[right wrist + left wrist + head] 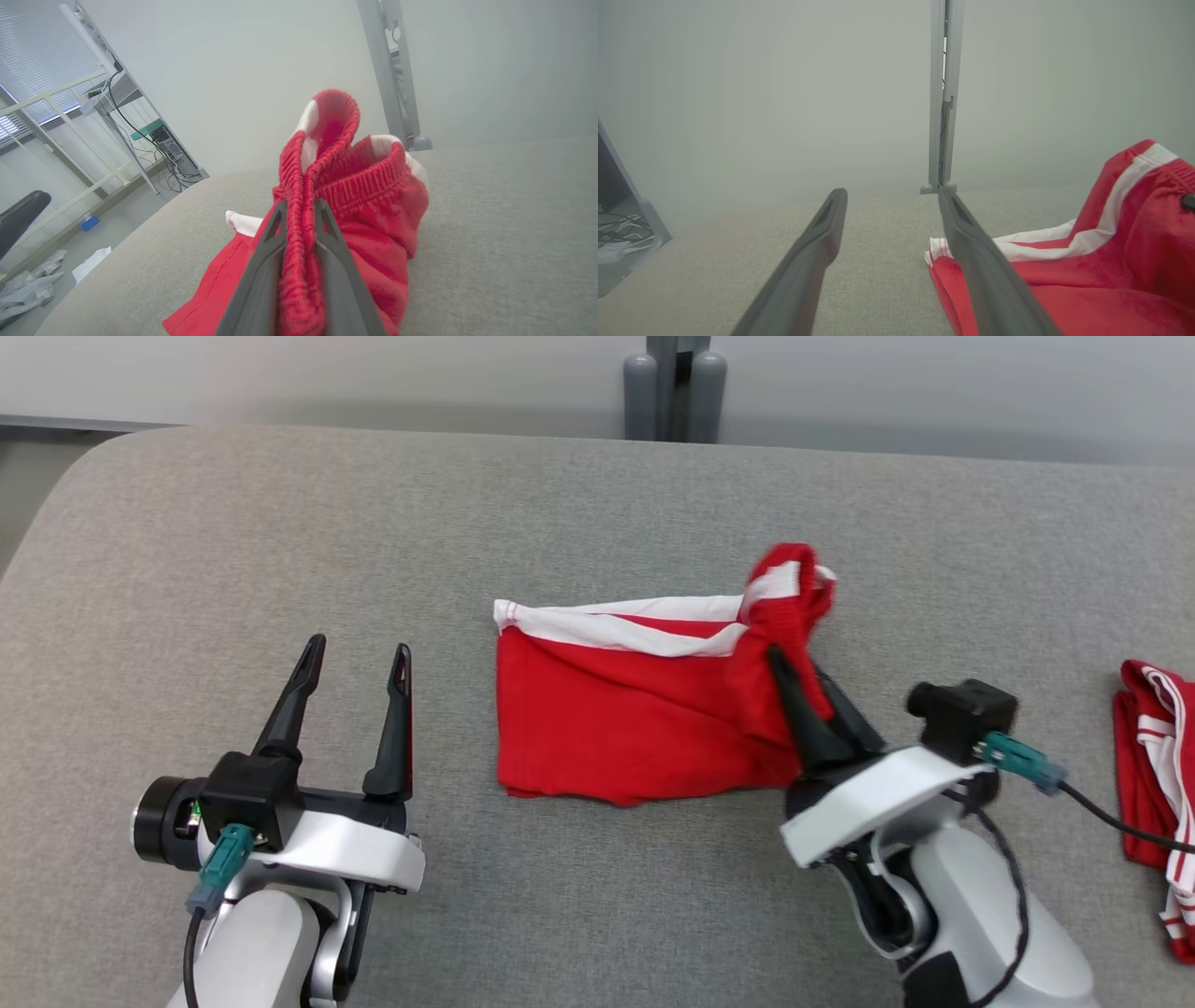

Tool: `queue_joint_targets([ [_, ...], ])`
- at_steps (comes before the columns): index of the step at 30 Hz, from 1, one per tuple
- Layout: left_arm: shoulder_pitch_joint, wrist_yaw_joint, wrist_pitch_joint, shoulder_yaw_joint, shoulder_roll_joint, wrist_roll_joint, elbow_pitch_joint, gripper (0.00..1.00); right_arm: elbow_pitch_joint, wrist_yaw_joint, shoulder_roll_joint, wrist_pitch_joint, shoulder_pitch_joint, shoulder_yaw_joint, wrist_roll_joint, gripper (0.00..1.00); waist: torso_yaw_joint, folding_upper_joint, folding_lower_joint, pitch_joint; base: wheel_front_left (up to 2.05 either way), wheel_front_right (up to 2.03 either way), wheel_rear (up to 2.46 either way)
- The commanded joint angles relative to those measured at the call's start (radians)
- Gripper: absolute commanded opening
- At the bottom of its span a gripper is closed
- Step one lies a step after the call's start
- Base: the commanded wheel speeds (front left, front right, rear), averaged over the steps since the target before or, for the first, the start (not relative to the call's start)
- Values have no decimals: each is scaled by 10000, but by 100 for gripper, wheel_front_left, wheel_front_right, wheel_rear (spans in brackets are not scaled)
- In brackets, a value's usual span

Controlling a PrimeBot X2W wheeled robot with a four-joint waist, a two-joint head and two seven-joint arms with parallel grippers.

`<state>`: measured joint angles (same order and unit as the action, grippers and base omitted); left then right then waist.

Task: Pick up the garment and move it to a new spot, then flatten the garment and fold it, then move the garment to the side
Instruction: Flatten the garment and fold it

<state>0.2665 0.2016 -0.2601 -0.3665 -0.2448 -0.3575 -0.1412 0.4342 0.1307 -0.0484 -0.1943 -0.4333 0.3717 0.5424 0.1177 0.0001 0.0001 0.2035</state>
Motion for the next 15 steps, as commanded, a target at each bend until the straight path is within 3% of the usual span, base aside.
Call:
queue_joint_targets([
  [1,-88,-68,-31,6,-23,72,-21,100,-93,2,-60,49,-195,213,96,0,103,-1,-1,-32,0,0,0],
  [6,-95,-128,-32,-49,86,14,-142,100,333,2,-60,101,-882,1714,926,0,427,-1,-1,-78,0,0,0],
  [15,137,-316,-32,-158,372,80,-274,100,2311,2,-66,-246,-2276,3883,1811,0,1072,-1,-1,80,0,0,0],
])
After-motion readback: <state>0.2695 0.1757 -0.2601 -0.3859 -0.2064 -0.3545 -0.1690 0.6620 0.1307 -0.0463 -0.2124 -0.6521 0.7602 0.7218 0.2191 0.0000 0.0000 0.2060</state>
